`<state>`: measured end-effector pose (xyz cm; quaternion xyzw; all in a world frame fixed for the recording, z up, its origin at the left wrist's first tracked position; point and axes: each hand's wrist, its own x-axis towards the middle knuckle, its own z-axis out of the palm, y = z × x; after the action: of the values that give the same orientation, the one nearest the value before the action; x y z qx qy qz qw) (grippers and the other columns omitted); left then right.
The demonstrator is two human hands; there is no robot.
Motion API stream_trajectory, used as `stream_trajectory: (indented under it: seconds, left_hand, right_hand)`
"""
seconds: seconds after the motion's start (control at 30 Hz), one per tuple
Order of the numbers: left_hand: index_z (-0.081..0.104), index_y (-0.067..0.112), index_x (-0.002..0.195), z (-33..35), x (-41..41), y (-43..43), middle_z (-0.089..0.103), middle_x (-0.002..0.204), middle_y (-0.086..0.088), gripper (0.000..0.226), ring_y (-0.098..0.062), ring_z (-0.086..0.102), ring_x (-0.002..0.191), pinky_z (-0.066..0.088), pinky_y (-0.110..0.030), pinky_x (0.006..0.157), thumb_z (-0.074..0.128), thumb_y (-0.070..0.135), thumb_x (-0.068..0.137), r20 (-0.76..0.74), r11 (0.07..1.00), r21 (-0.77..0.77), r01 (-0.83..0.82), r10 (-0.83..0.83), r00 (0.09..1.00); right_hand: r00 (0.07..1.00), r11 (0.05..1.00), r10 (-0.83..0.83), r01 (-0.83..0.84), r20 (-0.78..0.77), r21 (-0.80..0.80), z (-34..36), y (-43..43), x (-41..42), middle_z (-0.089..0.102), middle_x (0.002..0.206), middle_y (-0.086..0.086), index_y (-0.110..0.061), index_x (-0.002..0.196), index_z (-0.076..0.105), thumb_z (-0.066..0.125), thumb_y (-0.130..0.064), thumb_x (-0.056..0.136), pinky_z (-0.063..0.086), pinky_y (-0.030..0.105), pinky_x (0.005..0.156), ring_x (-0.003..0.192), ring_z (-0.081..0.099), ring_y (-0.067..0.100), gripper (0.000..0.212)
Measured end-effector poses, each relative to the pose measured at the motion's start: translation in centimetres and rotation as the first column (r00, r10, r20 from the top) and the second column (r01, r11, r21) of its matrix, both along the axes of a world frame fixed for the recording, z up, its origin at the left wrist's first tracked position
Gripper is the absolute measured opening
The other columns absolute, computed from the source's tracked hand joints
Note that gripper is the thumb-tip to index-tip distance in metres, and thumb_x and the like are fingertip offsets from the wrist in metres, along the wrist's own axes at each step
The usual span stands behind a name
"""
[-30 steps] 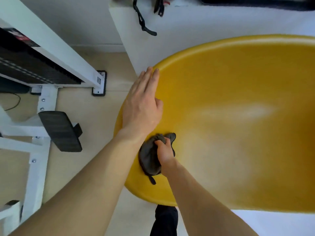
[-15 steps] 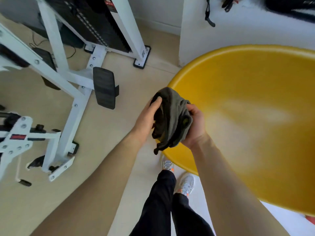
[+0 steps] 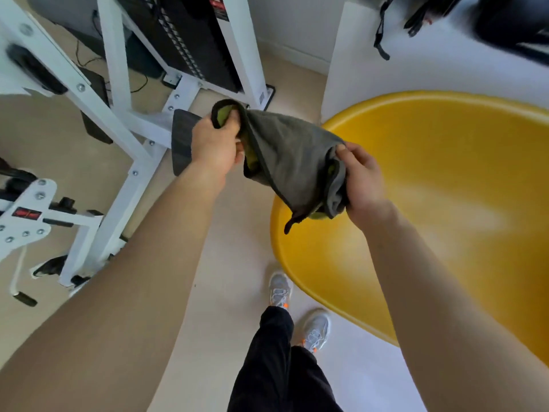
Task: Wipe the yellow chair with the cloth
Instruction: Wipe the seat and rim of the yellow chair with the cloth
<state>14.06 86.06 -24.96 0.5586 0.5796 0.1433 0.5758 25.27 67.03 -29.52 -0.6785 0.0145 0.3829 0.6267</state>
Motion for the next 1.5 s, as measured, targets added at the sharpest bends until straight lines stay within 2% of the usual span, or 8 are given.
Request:
stream_trajectory:
  seconds: [0.07, 0.17, 0.33, 0.47, 0.8, 0.97, 1.23, 1.5]
  left_hand:
    - [0.049, 0.024, 0.140, -2.4, 0.0, 0.4, 0.056, 0.131, -0.002, 0.046, -0.027, 0.059, 0.112, 0.055, -0.037, 0.084, 0.060, 0.031, 0.096, -0.222, 0.984, -0.127, 0.125, -0.151, 0.963]
    - [0.020, 0.028, 0.156, -5.5, 0.9, -2.3, 0.029, 0.159, -0.006, 0.073, -0.030, 0.039, 0.138, 0.038, -0.042, 0.106, 0.056, 0.044, 0.094, -0.347, 0.943, 0.037, 0.331, -0.298, 0.889]
    - [0.027, 0.019, 0.152, -10.8, 4.4, -6.8, 0.045, 0.147, -0.008, 0.086, -0.029, 0.050, 0.129, 0.048, -0.044, 0.099, 0.055, 0.066, 0.086, -0.412, 0.746, 0.274, 0.607, -0.480, 0.775]
    - [0.052, 0.011, 0.130, -13.1, 4.7, -7.7, 0.069, 0.110, -0.009, 0.067, -0.030, 0.069, 0.089, 0.053, -0.035, 0.067, 0.042, 0.065, 0.091, -0.517, 0.540, 0.573, 0.617, -0.345, 0.783]
    - [0.047, 0.013, 0.116, -10.8, 14.9, -5.7, 0.067, 0.108, -0.012, 0.037, -0.036, 0.066, 0.095, 0.045, -0.041, 0.070, 0.030, 0.044, 0.104, -0.640, 0.368, 0.442, 0.818, -0.509, 0.575]
    - [0.052, 0.011, 0.124, -12.1, 9.1, -7.1, 0.069, 0.093, -0.008, 0.047, -0.027, 0.070, 0.072, 0.047, -0.033, 0.052, 0.033, 0.048, 0.102, -0.687, 0.295, 0.572, 0.765, -0.337, 0.644]
    - [0.043, 0.006, 0.137, -13.8, 0.4, -10.3, 0.066, 0.114, -0.011, 0.064, -0.024, 0.070, 0.088, 0.056, -0.031, 0.068, 0.025, 0.054, 0.099, -0.606, 0.601, 0.484, 0.636, -0.294, 0.739]
    - [0.046, 0.009, 0.135, -13.7, 7.7, -7.3, 0.065, 0.105, -0.011, 0.056, -0.028, 0.068, 0.080, 0.052, -0.037, 0.056, 0.035, 0.051, 0.100, -0.701, 0.372, 0.579, 0.726, -0.228, 0.676]
  right_hand:
    - [0.994, 0.955, 0.084, -0.063, 0.062, -0.290, -2.1, 0.4, 1.1, 0.068, 0.102, 0.000, -0.016, 0.122, 0.062, 0.056, -0.021, 0.098, 0.048, 0.030, 0.071, 0.086, 0.062, 0.016, 0.025]
    - [0.955, 0.797, 0.188, -0.011, 0.230, -0.604, -5.0, 0.0, 2.4, 0.055, 0.132, 0.011, -0.020, 0.135, 0.052, 0.046, -0.011, 0.094, 0.042, 0.034, 0.079, 0.102, 0.055, 0.030, 0.043]
    - [0.322, 0.671, 0.678, 0.096, 0.661, -0.735, -5.8, 3.0, 6.6, 0.026, 0.160, 0.011, -0.028, 0.152, 0.033, 0.043, -0.031, 0.098, 0.032, 0.051, 0.107, 0.142, 0.028, 0.040, 0.054]
    - [0.167, 0.639, 0.757, 0.014, 0.632, -0.769, -8.2, 3.8, 10.0, 0.038, 0.156, 0.003, -0.025, 0.153, 0.034, 0.021, -0.042, 0.105, 0.014, 0.052, 0.120, 0.150, 0.020, 0.030, 0.052]
    - [0.419, 0.844, 0.529, -0.166, 0.738, -0.511, -8.2, 3.3, 11.2, 0.047, 0.152, -0.002, -0.018, 0.158, 0.026, 0.022, -0.039, 0.102, 0.005, 0.047, 0.122, 0.148, 0.025, 0.019, 0.060]
    - [0.379, 0.782, 0.609, -0.136, 0.697, -0.609, -8.2, 3.7, 10.9, 0.034, 0.161, -0.001, -0.021, 0.159, 0.020, 0.015, -0.048, 0.099, -0.001, 0.044, 0.123, 0.152, 0.015, 0.018, 0.066]
    - [0.222, 0.688, 0.708, 0.001, 0.671, -0.726, -9.5, 4.2, 9.7, 0.033, 0.157, 0.008, -0.015, 0.156, 0.025, 0.018, -0.045, 0.105, 0.000, 0.054, 0.122, 0.152, 0.012, 0.029, 0.059]
    - [0.207, 0.717, 0.687, -0.036, 0.696, -0.697, -9.4, 4.3, 10.7, 0.034, 0.157, 0.002, -0.017, 0.149, 0.037, 0.020, -0.045, 0.105, -0.001, 0.053, 0.122, 0.152, 0.010, 0.026, 0.055]
